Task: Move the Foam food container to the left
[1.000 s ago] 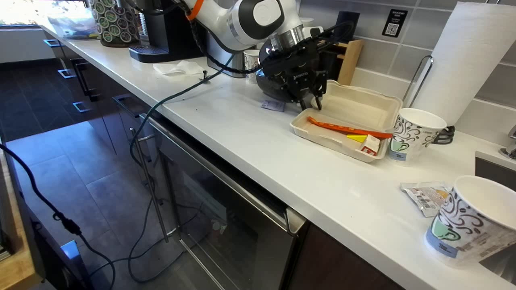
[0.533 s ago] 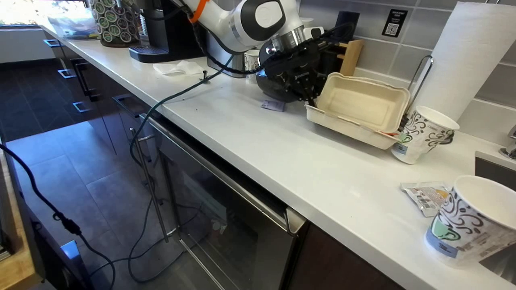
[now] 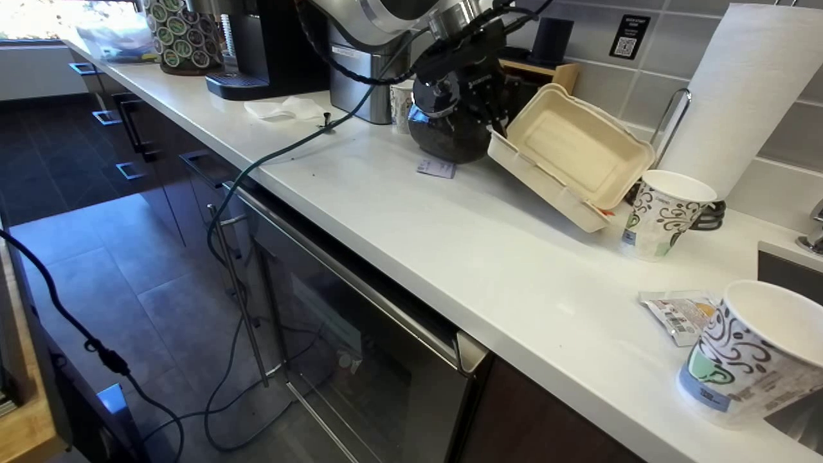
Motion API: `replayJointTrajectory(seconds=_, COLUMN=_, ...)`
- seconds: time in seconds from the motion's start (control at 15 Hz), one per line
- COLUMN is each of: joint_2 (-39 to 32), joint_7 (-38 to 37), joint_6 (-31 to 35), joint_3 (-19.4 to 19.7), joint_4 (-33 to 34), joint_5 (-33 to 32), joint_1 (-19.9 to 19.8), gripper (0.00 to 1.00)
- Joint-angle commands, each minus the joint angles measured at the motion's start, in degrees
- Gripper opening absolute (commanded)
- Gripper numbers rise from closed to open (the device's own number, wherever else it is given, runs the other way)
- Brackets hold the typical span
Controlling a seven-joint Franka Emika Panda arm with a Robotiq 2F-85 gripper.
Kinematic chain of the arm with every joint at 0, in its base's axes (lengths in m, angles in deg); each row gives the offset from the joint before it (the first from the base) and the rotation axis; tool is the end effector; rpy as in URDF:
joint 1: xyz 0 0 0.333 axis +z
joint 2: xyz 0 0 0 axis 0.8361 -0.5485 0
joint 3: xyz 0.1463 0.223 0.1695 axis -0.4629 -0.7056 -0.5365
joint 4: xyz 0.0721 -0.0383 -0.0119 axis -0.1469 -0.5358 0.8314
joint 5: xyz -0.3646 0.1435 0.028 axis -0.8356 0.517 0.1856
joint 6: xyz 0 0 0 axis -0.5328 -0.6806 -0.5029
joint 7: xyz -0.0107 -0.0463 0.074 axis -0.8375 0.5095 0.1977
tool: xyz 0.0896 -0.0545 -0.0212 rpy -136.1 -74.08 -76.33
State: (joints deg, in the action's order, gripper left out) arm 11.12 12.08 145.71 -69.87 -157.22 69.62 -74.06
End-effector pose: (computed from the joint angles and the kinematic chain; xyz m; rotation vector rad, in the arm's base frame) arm 0.7205 -0.3240 0.3324 2.5304 0.4950 0.2988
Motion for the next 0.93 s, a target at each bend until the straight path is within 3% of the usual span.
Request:
replayJointTrajectory(seconds=0.0, joint_2=6.7, joint_7=-2.2, joint_6=0.1, joint_3=0.0, joint_4=-9.1, joint_5=0.0, joint_1=1.5, gripper=0.00)
replayJointTrajectory(seconds=0.33, joint_2=12.7, joint_7=-8.8, joint_6=-0.7, joint_3=0.8, joint_4=-18.3, joint_5=-0.7, joint_1=3.7, gripper=0.00)
replayJointTrajectory(seconds=0.73, joint_2=22.6, joint_7=-30.5, joint_6=0.2, joint_3=7.3, joint_4=-35.2, joint_5=-3.9, joint_1=10.1, gripper=0.00)
replayJointTrajectory(seconds=0.87, joint_2=26.4, joint_7=-35.0, joint_6=0.3, joint_3=7.9, joint_4=-40.1, joint_5=-6.2, joint_1=12.3, gripper=0.00)
